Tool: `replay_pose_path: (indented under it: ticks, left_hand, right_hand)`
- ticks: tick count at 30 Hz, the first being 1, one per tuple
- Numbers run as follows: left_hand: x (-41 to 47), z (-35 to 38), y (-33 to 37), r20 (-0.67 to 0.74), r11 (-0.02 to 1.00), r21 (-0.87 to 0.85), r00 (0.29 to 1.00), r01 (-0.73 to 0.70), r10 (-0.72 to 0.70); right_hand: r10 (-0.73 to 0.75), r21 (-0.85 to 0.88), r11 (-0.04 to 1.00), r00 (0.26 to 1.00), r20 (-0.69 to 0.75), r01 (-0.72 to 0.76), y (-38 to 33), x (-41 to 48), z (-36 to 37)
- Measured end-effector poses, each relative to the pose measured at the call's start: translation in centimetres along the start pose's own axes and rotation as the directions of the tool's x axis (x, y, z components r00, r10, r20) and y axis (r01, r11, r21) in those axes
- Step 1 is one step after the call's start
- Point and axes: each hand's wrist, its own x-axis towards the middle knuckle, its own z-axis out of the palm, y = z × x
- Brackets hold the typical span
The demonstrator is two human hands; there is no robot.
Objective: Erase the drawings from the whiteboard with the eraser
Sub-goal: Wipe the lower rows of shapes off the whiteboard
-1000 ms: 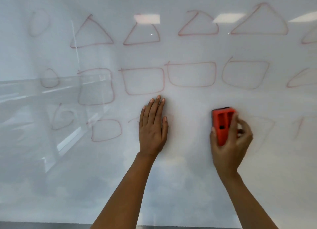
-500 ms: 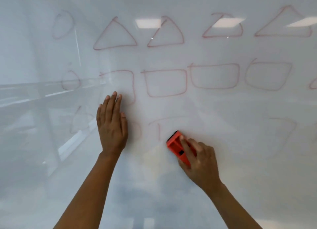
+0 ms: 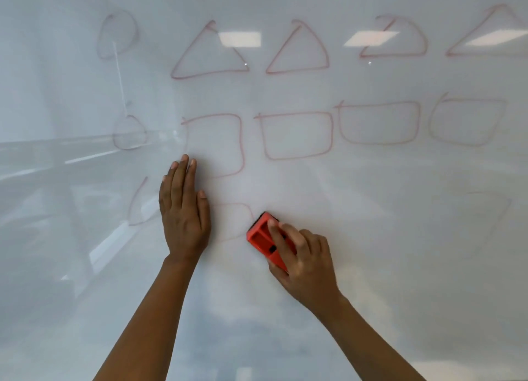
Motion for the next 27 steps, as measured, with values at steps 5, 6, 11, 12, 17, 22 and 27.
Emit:
replay_pose_path:
  ticks: [5,6,11,12,17,22,27]
  left_hand:
    - [-0.2,0.1,0.1,-0.006,1.000,-0.023,1.000,0.009,-0.009]
    - [-0.2,0.1,0.1,-0.006,1.000,-0.021,1.000,0.006,-0.006]
    - [-0.3,0.1,0.1,-0.013,0.999,-0.029,1.000,0.013,-0.014]
    - [-0.3,0.1,0.2,-0.013,0.999,-0.030,1.000,0.017,-0.017]
    - [-0.2,0.1,0.1,-0.014,0.999,-0.037,1.000,0.014,-0.015]
    - [-0.3,0.1,0.0,-0.016,0.999,-0.038,1.000,0.010,-0.011]
    - [-0.2,0.1,0.0,-0.011,1.000,-0.031,1.000,0.002,-0.003]
  right_hand:
    - [0.355,0.024,0.935,0.928,-0.110,-0.355,5.8,-0.3,-1.7]
    - [0.506,0.046,0.861,0.845,-0.176,-0.506,6.6,0.5,-2.0]
    - [0.712,0.106,0.684,0.628,-0.315,-0.722,4.9,4.0,-1.3]
    - [0.664,0.085,0.734,0.686,-0.298,-0.674,3.7,3.8,-0.9]
    - [0.100,0.022,0.995,0.995,-0.001,-0.100,-3.0,-1.2,0.8]
    - [-0.092,0.051,0.995,0.992,0.091,0.088,-0.8,-3.7,0.1]
    - [0.616,0.101,0.787,0.768,-0.176,-0.608,4.3,-0.1,-1.4]
